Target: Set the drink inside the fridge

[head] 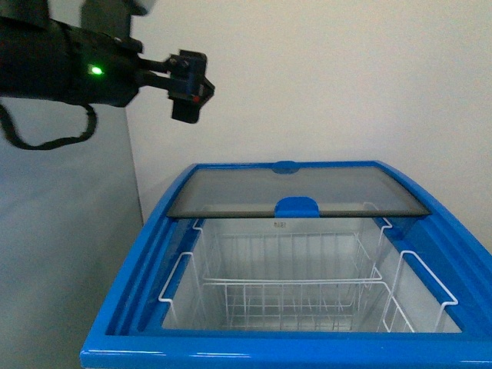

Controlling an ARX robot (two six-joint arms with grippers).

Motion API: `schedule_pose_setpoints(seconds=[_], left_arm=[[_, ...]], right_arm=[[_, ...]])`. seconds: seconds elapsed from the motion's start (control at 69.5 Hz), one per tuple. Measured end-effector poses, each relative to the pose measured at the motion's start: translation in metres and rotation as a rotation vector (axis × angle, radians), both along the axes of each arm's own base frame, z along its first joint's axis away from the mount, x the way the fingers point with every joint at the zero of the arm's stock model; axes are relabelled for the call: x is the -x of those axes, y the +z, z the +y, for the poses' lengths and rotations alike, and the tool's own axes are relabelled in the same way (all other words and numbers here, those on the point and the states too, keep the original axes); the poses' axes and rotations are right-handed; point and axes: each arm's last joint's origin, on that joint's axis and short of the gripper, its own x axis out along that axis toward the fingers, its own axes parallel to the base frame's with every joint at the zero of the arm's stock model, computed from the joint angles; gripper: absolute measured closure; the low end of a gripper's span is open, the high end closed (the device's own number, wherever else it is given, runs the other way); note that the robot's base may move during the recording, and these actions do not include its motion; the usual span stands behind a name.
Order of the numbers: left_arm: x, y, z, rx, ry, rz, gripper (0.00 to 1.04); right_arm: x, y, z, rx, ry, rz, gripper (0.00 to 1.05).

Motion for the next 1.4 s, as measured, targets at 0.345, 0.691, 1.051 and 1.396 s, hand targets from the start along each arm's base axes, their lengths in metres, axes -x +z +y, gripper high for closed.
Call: schedule_pose_setpoints(seconds=[0.345,0.691,1.051,1.396], left_arm=[[0.1,0.011,0.069,0.164,0.024,0.041,0.09],[0.206,-0.04,0.108,0.217,0.545,0.006,0.6],[0.237,-0.088,0.107,0.217,0.539,0.022,1.02],[0.257,-0.111,0.107,0.218,0.539,0.017,1.02]], right_arm=[[0.0,0.0,0.0,0.0,-0.001,0.0,0.65],[0.0,0.0,0.0,-0.003,-0.011,0.001,0.65],[0.0,0.0,0.0,-0.002,-0.006,0.001,0.65],[0.0,0.0,0.0,-0.001,-0.001,0.0,0.65]])
